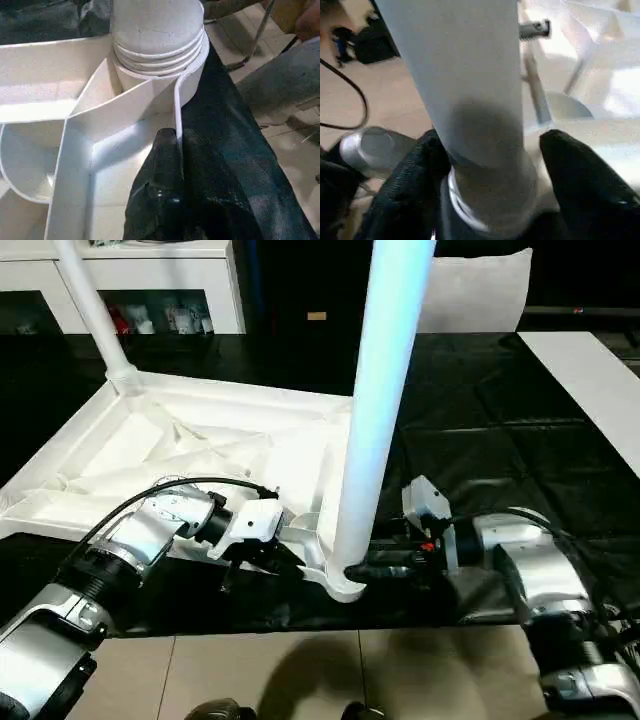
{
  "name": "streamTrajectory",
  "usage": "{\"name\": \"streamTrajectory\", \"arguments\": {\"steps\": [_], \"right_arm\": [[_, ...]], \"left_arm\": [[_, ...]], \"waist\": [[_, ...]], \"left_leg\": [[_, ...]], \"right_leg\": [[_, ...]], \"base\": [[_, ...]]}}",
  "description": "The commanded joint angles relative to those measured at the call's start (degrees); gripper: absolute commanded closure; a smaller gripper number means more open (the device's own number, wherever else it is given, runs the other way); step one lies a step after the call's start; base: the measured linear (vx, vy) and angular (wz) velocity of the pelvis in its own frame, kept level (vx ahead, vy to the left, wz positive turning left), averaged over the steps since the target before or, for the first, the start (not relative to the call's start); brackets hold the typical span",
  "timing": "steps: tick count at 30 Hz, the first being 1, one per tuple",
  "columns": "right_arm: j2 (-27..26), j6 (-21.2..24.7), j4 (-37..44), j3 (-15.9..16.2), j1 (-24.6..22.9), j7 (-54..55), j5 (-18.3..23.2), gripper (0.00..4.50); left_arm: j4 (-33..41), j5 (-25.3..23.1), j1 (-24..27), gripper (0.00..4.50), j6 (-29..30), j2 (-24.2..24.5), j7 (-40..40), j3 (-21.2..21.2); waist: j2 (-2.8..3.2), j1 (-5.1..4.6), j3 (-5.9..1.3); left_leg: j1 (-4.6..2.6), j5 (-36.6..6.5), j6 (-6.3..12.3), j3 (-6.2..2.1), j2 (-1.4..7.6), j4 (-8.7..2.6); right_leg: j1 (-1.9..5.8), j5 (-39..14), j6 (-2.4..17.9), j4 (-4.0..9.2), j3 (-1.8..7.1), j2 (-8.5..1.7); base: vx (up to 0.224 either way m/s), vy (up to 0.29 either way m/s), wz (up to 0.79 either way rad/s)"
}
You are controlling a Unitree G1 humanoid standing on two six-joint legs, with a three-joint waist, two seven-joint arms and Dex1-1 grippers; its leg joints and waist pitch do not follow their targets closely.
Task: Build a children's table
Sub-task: Rotate leg to tighten
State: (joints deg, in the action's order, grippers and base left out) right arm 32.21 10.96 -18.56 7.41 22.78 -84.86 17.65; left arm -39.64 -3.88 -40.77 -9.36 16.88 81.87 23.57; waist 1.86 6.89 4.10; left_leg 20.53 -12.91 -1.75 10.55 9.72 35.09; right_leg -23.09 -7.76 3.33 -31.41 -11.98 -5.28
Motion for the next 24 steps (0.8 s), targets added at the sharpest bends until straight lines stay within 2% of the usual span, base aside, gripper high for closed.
{"name": "streamTrajectory", "arguments": {"steps": [1, 3, 10, 14, 18, 20, 21, 22, 23, 24], "right_arm": [[0.14, -0.43, -0.42, 0.48, 0.76, -1.3, 0.57, 1.77], [-0.09, -0.07, -0.5, 0.8, 0.83, -2.14, 0.8, 1.87], [0.09, 1.74, 0.01, 1.93, 0.56, -4.3, 1.65, 2.47], [0.02, 2.33, 0.29, 1.94, 0.37, -4.66, 2.11, 2.51], [-1.67, 6.58, 4.72, 0.59, -2.33, -2.17, 5.53, 2.53], [-3.99, 8.89, 6.93, -0.75, -3.65, 3.39, 6.33, 2.53], [-4.22, 8.94, 7.04, -0.82, -3.69, 3.99, 6.2, 2.53], [-7.85, 9.55, 8.19, -1.89, -3.99, 13.37, 3.89, 2.53], [-9.43, 9.91, 8.19, -2.32, -3.75, 17.6, 2.63, 2.53], [-10.76, 10.19, 7.94, -2.63, -3.39, 21.09, 1.44, 2.53]], "left_arm": [[2.72, 0.63, -1.54, 4.5, -1.74, -0.13, 2.15, 1.24], [3.06, 0.63, -1.27, 4.5, -1.84, 0.03, 2.5, 1.3], [3.06, 0.66, -1.09, 4.5, -1.61, 0.46, 3.09, 1.35], [3.18, 0.85, -0.95, 4.5, -1.14, 0.49, 3.34, 1.22], [4.26, 1.74, -0.47, 4.5, 3.93, -0.88, 0.23, -0.49], [4.58, 1.77, -0.39, 4.5, 7.23, -2.41, -3.56, -1.55], [4.6, 1.74, -0.39, 4.5, 7.49, -2.53, -3.88, -1.61], [4.81, 1.09, -0.41, 4.5, 10.98, -4.43, -8.85, -2.38], [4.77, 0.71, -0.5, 4.5, 12.3, -5.32, -11.08, -2.64], [4.61, 0.52, -0.63, 4.5, 13.47, -6.18, -12.86, -2.91]], "waist": [[-1.12, -0.09, -4.93], [-1.28, -0.01, -4.9], [-1.23, 0.2, -4.79], [-1.17, 0.34, -4.88], [-0.99, 0.81, -5.02], [-0.91, 0.79, -4.73], [-1.02, 0.77, -4.64], [-1.06, 0.54, -4.34], [-1.09, 0.33, -4.26], [-1.14, -0.38, -3.88]], "left_leg": [[-0.26, -2.01, 7.35, -2.15, 5.21, -3.65], [-0.23, -1.76, 7.41, -2.09, 5.14, -3.64], [-0.31, -2.48, 6.98, -2.0, 5.03, -3.71], [-0.33, -2.04, 6.7, -2.11, 5.17, -3.73], [-0.47, -0.81, 6.85, -2.2, 5.51, -3.64], [-0.39, -1.5, 6.41, -2.08, 5.31, -3.77], [-0.51, -2.6, 5.56, -2.03, 5.12, -3.86], [-0.66, -4.1, 4.58, -1.89, 4.75, -3.97], [-0.72, -4.64, 3.88, -1.92, 4.74, -4.07], [-0.74, -6.41, 2.71, -1.99, 4.26, -4.18]], "right_leg": [[4.07, -16.99, 3.08, 3.19, 5.09, -5.82], [4.08, -16.53, 3.25, 3.09, 5.15, -5.89], [4.02, -18.58, 2.45, 3.44, 5.07, -5.82], [4.06, -18.02, 2.55, 3.28, 5.08, -5.88], [4.0, -15.79, 3.49, 2.93, 5.31, -6.06], [3.93, -17.13, 3.52, 3.25, 5.21, -6.02], [3.96, -19.39, 2.7, 3.7, 5.08, -5.99], [3.86, -22.33, 1.65, 4.36, 4.87, -5.82], [3.86, -23.66, 1.09, 4.54, 4.88, -5.9], [3.97, -26.93, -0.35, 5.33, 4.32, -5.69]], "base": [[0.0, 0.0, 0.0], [0.0, 0.0, 0.0], [0.0, 0.0, 0.0], [0.0, 0.0, 0.0], [0.0, 0.0, 0.0], [0.0, 0.0, 0.0], [0.0, 0.0, 0.0], [0.0, 0.0, 0.0], [0.0, 0.0, 0.0], [0.0, 0.0, 0.0]]}}
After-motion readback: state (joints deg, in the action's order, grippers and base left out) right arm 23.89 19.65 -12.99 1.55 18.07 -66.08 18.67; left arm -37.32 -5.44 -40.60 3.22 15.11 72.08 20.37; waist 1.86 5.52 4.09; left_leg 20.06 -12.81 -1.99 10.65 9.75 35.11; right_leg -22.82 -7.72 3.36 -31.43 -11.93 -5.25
